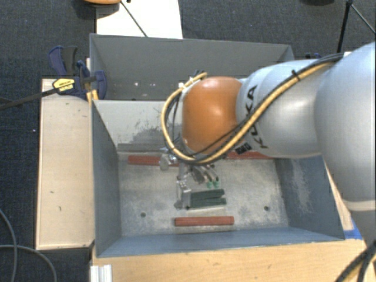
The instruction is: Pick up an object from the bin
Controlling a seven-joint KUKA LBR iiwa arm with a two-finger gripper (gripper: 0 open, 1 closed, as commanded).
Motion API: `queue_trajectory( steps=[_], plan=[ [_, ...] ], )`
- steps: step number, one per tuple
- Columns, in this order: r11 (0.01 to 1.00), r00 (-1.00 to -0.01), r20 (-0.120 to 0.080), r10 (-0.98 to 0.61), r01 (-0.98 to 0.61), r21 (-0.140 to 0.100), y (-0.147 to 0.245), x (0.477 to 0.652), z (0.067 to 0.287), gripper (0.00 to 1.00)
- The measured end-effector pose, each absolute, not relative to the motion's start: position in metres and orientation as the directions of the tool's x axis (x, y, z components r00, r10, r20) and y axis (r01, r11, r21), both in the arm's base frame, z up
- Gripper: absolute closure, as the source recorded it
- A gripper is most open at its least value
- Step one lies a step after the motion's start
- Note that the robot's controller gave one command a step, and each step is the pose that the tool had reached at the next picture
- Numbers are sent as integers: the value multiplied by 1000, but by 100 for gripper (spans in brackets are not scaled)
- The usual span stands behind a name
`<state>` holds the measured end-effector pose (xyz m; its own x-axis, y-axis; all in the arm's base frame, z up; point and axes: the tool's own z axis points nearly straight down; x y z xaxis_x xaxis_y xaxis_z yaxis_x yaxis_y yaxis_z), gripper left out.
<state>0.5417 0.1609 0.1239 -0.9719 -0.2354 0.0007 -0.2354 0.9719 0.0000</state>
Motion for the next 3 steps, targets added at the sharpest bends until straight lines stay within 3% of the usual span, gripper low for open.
queue_trajectory(
  steps=[1, 2, 3],
  plan=[
    [928, -928, -3, -372, -372, 0, 114, 526, 95, 0],
    [918, -918, -1, -398, -398, 0, 100, 485, 86, 0],
    [775, -775, -3, -632, -632, 0, 93, 521, 71, 100]
  ],
)
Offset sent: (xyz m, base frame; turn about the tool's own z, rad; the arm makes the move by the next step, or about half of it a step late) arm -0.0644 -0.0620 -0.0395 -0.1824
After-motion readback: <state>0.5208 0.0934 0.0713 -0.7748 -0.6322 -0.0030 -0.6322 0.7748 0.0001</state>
